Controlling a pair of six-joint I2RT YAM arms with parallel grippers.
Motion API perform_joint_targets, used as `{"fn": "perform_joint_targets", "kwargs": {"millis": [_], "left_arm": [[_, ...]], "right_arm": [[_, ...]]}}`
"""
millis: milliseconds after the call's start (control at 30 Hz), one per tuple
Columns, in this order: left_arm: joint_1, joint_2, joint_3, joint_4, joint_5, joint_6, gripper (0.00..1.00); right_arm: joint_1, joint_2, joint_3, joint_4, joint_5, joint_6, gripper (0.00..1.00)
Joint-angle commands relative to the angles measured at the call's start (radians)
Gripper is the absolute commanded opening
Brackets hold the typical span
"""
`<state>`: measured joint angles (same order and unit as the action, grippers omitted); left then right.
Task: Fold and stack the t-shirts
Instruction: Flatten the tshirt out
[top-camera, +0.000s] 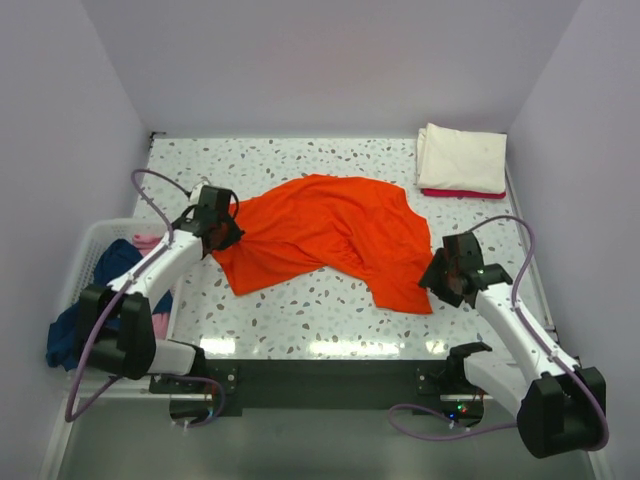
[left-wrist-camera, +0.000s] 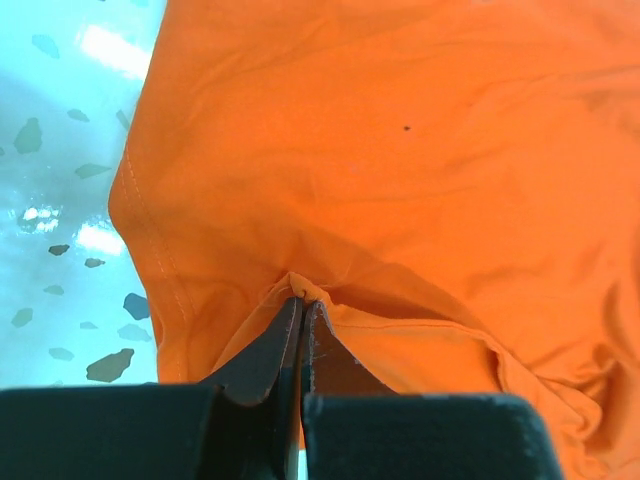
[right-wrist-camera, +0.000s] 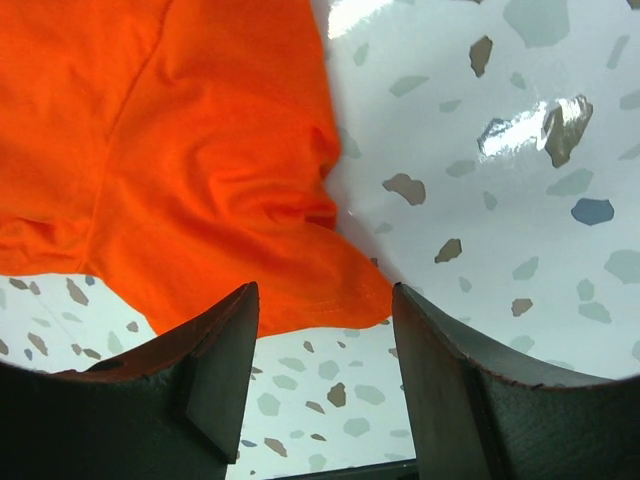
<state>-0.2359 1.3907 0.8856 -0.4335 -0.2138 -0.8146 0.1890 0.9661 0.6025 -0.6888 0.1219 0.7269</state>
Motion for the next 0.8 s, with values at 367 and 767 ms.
{"fn": "perform_joint_targets", "kwargs": {"millis": [367,767], "left_arm": [[0.007,-0.145,-0.039,0.012,0.103,0.061,0.0],[0.004,-0.263,-0.155,0.033,0.209,0.094,0.0]], "right_arm": [[-0.002,0.138,-0.079,0.147,-0.013,0.077,0.56],[0.0,0.166,-0.006,0.132,-0.056,0.056,0.0]]}}
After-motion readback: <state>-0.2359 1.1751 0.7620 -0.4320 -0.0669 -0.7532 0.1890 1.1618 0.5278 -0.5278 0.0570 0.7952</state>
